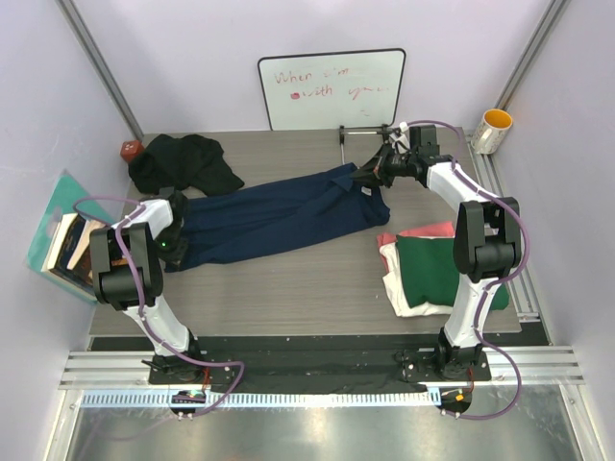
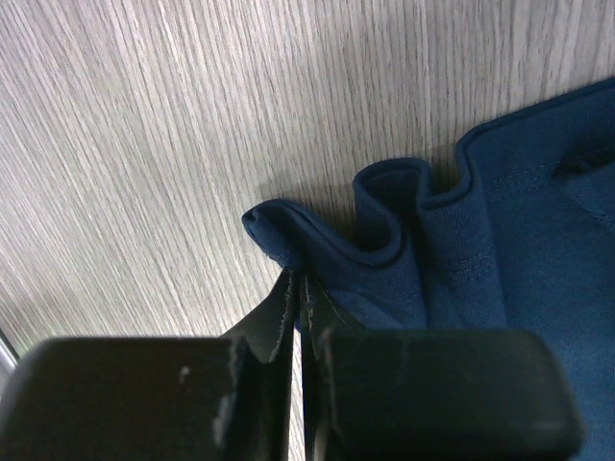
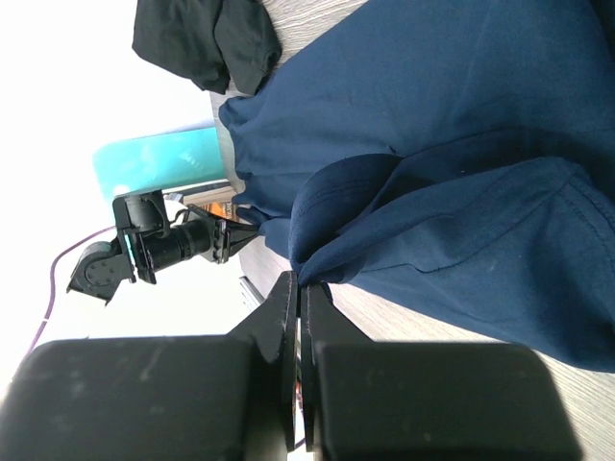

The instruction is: Fold and stack the t-shirts

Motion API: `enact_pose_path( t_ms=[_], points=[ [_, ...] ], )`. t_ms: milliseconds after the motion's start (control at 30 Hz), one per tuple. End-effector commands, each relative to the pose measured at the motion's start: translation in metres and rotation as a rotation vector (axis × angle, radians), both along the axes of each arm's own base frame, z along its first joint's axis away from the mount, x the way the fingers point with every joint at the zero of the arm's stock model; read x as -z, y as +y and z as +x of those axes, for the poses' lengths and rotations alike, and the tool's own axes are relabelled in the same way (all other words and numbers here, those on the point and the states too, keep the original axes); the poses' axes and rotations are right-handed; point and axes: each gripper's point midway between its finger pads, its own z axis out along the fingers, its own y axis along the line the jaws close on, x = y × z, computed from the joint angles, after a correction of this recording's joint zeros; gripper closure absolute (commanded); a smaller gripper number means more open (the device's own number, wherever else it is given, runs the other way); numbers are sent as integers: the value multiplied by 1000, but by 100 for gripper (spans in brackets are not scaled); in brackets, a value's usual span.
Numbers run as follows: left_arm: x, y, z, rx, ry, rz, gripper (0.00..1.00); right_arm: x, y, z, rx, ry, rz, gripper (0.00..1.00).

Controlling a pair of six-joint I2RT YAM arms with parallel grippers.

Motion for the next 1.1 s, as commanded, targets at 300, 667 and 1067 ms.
enact_pose_path(
  t_ms=[300,667,1067],
  points=[
    [-49,20,26,37,-68,88,100,-13,-1,6,-9,-65,16,99],
    [-94,24,27,82,-154,91,100,-10,-3,5,-10,-77,5,99],
    [-107,2,25,205,-183,-40,100,-5,-5,-10,-6,-73,-7,99]
  ],
)
